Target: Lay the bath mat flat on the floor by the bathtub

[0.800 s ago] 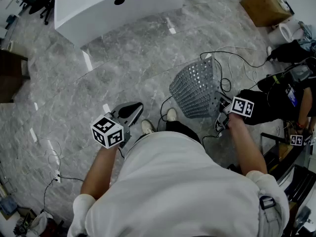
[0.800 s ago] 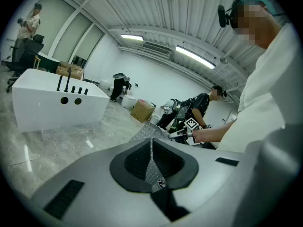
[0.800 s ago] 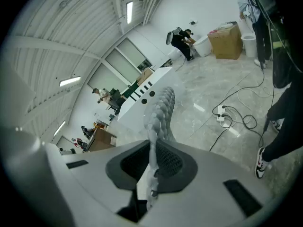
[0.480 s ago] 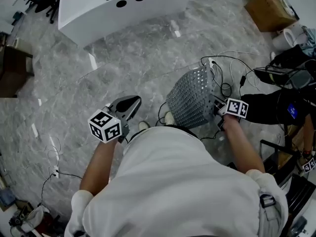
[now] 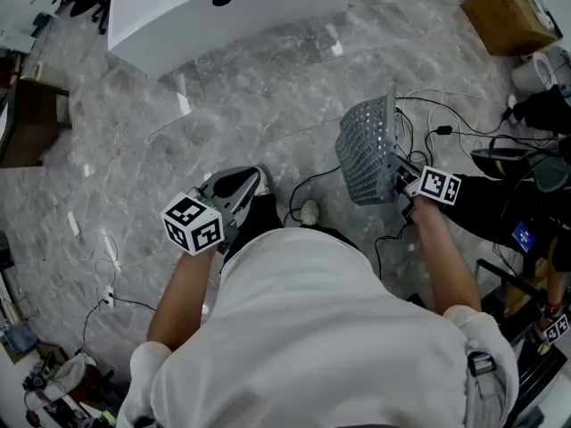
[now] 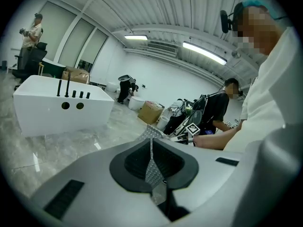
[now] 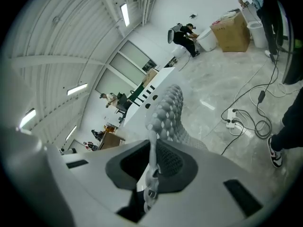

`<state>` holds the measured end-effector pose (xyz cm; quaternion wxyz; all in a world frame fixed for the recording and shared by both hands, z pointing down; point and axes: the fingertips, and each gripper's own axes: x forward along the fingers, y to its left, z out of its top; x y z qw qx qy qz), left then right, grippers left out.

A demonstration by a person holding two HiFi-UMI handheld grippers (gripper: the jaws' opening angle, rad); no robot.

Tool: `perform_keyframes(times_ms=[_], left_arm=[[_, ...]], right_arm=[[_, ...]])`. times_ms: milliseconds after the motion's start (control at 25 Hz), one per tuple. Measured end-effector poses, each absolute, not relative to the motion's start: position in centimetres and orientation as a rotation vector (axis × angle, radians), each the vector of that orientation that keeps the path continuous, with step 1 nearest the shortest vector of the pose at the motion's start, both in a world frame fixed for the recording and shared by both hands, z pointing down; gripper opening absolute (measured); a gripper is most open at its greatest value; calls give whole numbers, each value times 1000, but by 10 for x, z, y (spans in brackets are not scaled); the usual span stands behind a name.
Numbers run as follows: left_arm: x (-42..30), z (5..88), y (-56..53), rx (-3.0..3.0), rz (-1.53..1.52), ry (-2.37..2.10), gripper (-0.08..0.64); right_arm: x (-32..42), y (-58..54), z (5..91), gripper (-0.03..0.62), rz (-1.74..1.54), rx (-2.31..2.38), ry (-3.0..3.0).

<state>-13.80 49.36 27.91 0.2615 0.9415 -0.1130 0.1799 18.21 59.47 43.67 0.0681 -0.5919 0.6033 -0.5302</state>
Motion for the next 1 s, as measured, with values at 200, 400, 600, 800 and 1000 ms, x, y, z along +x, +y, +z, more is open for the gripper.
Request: perform_keyframes(times_ms=[200, 400, 600, 800, 1000], left_arm=[[-121, 289, 449, 2554, 498, -263, 28], [-98, 296, 378, 2556, 494, -201, 28], [-72, 290, 303, 2584, 504, -124, 28], [-60, 292, 233, 2590, 544, -69, 27], [-32, 294, 188, 2575, 527, -114, 28]], right_arm=[[222, 544, 441, 44, -1532, -1843, 1747], [267, 489, 435, 44, -1484, -1925, 1665], [317, 434, 416, 43, -1462, -2000, 1605], [355, 368, 413, 43, -1441, -2014, 1543], [400, 296, 421, 43, -1442, -2001, 1548]])
